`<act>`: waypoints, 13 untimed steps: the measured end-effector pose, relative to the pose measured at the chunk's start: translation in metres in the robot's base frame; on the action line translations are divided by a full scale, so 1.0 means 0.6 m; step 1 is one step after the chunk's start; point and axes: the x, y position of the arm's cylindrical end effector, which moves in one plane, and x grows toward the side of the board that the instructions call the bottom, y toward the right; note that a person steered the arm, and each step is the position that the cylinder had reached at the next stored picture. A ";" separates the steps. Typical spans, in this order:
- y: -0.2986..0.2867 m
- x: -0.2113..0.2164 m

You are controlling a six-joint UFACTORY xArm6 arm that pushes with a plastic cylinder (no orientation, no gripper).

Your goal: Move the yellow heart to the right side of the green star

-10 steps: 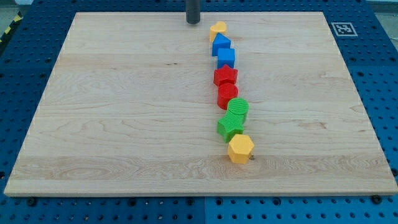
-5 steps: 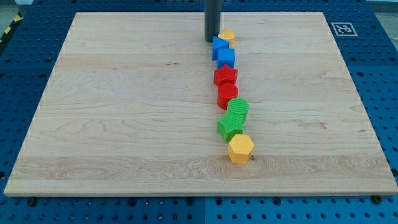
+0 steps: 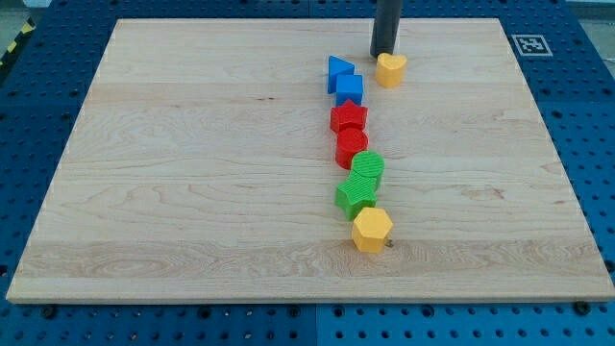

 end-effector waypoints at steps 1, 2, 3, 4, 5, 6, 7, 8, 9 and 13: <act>0.000 0.044; 0.007 0.074; 0.040 0.105; 0.051 0.137; 0.051 0.149; 0.051 0.150; 0.026 0.164; -0.013 0.163; -0.021 0.168; 0.093 0.338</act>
